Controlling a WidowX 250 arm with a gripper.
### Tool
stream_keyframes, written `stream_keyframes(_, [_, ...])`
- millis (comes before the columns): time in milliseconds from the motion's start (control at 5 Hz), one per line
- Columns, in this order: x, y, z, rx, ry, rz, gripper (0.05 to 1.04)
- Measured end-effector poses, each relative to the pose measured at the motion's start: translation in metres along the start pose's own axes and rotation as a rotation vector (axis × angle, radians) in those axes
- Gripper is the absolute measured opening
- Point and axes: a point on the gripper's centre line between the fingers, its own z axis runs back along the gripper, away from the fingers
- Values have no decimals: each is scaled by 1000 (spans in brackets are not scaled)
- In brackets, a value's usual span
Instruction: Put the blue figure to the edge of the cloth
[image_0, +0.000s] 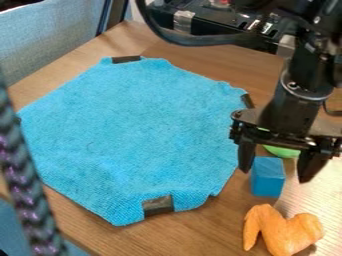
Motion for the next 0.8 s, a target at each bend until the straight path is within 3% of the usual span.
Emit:
stream_keyframes(400, [4, 3, -11, -10, 15, 21, 962])
stream_keyframes(600, [6, 6, -14, -20, 29, 53, 653])
stream_keyframes(800, [6, 7, -14, -25, 42, 52, 547])
